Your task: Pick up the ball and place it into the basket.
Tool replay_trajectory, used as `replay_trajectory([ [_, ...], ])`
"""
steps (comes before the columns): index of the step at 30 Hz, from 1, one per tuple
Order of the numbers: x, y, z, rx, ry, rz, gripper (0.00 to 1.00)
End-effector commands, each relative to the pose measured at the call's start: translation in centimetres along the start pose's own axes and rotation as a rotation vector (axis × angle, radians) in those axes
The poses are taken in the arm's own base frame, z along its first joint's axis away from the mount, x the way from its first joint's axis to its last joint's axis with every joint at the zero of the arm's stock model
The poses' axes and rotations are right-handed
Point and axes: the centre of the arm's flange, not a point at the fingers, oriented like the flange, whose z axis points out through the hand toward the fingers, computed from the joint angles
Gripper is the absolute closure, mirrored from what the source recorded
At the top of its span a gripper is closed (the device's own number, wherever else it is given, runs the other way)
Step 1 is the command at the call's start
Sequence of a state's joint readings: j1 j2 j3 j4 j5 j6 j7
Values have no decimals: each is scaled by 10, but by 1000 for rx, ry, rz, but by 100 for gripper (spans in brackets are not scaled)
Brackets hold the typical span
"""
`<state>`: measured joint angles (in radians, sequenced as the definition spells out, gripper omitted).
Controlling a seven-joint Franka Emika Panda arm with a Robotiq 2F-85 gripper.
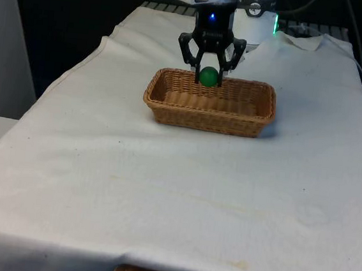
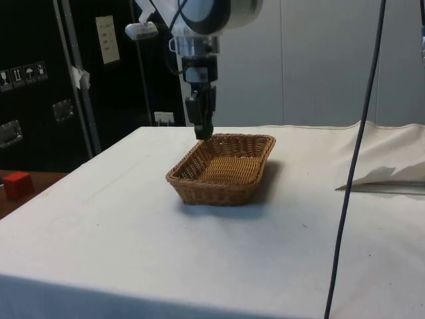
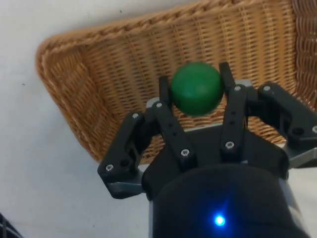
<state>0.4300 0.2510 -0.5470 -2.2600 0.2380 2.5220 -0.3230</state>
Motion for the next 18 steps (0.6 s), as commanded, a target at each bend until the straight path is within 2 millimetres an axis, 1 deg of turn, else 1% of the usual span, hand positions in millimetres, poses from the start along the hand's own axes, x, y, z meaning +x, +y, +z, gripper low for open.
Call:
replay_trajectory([
  [1,-3,0,3,-2,0,2,100],
  [7,-25,-1,24,-10,17,12,100],
  [8,-25,-1,24,-10,17,12,100],
  [9,-30,-2,29,-13,19,14,100],
  [10,-29,-1,28,-17,6,12,100],
  [14,-38,-3,41,-19,16,21,100],
  [15,-40,-4,47,-22,13,25,100],
  [18,-43,-4,57,-28,9,35,100],
])
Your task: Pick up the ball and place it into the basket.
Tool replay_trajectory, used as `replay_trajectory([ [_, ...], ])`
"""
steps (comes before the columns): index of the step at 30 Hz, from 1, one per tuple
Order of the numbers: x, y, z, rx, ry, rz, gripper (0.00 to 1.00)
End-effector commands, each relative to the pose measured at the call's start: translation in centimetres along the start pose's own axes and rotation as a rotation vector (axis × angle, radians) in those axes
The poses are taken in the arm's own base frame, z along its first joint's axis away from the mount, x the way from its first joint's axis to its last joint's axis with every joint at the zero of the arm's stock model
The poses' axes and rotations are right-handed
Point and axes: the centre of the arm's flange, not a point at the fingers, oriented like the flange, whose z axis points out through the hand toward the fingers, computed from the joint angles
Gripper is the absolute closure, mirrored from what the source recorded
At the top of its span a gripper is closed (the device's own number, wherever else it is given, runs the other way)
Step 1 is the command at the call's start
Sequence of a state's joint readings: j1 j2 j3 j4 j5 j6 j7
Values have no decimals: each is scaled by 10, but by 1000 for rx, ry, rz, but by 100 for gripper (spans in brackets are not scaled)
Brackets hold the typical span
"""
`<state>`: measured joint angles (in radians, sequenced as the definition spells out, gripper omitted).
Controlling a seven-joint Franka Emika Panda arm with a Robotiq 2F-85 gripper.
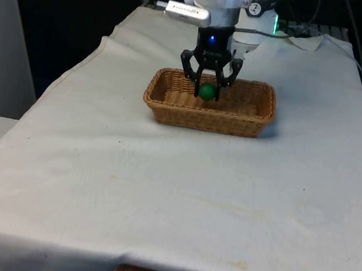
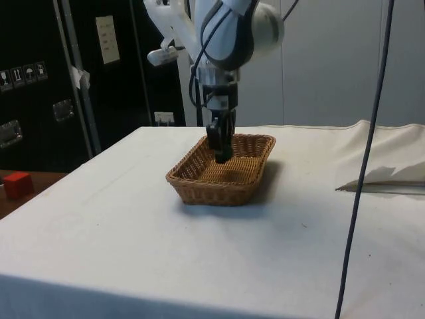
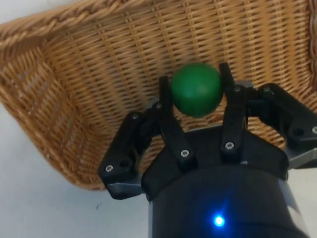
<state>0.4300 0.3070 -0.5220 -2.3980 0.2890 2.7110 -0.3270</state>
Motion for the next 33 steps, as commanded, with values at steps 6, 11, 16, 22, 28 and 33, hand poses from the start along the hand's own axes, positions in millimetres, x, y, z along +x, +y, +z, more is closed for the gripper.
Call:
replay_trajectory([
  [6,-2,-4,15,4,4,19,100],
  [11,-4,-6,29,-14,-17,29,100],
  [16,-2,-6,28,-8,-10,29,100],
  [22,-2,-6,28,-12,-12,29,99],
  [28,-2,-6,29,-14,-14,29,47],
  [33,-2,-6,29,-14,-14,29,12],
])
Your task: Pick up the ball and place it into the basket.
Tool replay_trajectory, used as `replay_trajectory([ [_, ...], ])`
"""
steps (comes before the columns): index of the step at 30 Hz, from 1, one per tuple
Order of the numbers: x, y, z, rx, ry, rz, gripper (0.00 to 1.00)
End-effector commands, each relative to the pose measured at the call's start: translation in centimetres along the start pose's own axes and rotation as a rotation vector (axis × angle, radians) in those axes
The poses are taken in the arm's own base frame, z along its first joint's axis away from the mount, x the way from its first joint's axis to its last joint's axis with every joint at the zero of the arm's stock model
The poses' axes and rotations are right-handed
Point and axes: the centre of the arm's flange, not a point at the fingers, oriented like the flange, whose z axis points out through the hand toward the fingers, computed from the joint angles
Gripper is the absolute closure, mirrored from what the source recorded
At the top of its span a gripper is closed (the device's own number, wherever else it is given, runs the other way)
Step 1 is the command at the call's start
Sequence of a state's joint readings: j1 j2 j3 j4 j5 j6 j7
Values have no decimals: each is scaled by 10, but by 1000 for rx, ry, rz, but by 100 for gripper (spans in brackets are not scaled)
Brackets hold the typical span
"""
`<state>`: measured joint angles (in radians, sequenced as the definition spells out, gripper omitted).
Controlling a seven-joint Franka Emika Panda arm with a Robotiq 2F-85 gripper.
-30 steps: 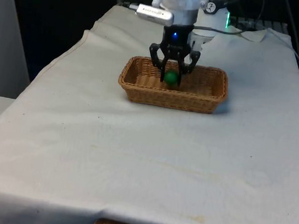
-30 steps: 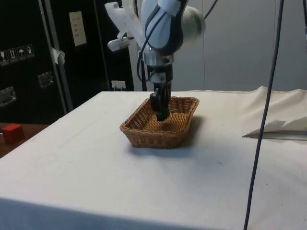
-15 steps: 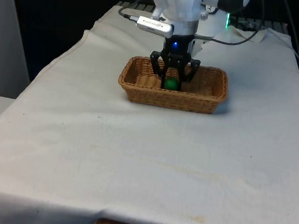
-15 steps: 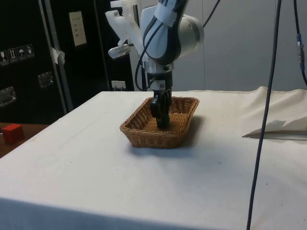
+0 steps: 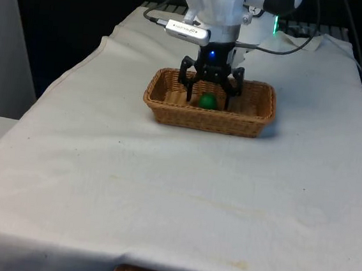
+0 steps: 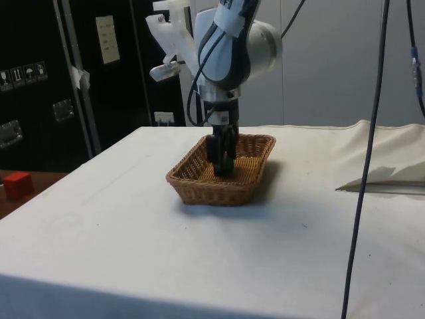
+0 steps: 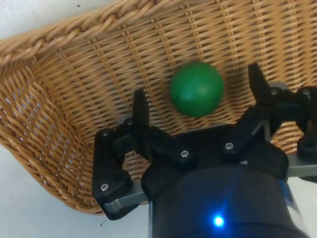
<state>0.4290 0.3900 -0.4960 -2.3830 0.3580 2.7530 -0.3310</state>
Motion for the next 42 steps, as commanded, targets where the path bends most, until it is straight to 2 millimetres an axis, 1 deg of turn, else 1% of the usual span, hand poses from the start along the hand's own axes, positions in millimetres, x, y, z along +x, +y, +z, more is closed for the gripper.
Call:
replay_trajectory([
  [1,0,0,0,0,0,0,3],
  [2,0,0,0,0,0,0,0],
  [7,0,0,-1,0,1,0,0],
  [13,-1,1,-17,5,12,-2,0],
  [14,1,0,-13,14,18,-3,0],
  [15,-1,1,-20,7,14,-3,0],
  [20,-2,-1,-34,15,24,-9,0],
  [22,-3,-3,-42,19,29,-15,0],
  [23,-2,-4,-41,33,36,-16,0],
  [26,-3,-6,-52,23,34,-22,0],
  [30,-3,-13,-68,30,41,-41,0],
  [33,-4,-15,-74,31,42,-48,0],
  [35,-4,-21,-84,32,44,-64,0],
  [37,-4,-23,-87,32,43,-69,0],
  [38,-4,-27,-94,31,46,-79,0],
  [42,-4,-33,-104,30,50,-94,0],
])
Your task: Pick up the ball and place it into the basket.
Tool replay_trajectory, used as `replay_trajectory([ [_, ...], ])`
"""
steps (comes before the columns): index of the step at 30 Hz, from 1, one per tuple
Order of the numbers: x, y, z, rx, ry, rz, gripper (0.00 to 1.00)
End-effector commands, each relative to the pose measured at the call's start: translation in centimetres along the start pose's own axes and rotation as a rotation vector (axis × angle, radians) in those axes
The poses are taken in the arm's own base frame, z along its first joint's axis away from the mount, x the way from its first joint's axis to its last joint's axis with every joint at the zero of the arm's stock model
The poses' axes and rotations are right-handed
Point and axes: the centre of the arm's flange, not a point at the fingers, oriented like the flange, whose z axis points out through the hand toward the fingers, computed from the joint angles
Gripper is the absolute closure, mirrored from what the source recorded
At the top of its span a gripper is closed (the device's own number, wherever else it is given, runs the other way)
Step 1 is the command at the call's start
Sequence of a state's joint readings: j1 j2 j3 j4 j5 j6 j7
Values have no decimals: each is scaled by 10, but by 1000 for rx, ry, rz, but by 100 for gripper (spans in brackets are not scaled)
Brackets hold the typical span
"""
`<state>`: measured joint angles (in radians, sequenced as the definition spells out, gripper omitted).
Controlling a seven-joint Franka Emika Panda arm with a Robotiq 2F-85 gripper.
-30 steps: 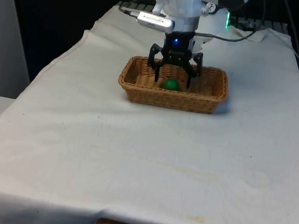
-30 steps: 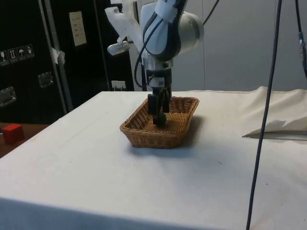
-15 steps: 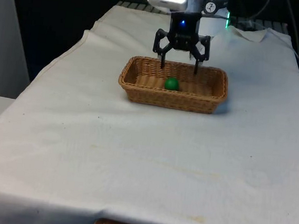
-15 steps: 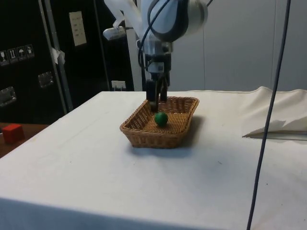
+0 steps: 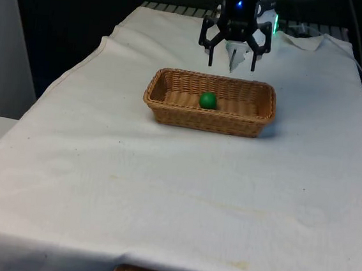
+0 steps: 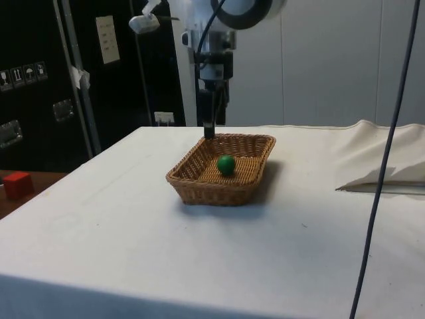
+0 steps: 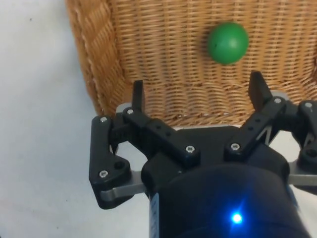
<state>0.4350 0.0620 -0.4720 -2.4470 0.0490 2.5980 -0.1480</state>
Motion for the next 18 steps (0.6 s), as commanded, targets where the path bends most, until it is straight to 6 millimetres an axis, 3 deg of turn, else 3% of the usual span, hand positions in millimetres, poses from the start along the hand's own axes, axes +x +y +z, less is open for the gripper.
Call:
replay_trajectory([
  [1,1,-1,-2,-13,-3,-3,0],
  [9,3,-12,-21,-4,9,-26,0],
  [18,14,-29,-56,-18,10,-34,0],
])
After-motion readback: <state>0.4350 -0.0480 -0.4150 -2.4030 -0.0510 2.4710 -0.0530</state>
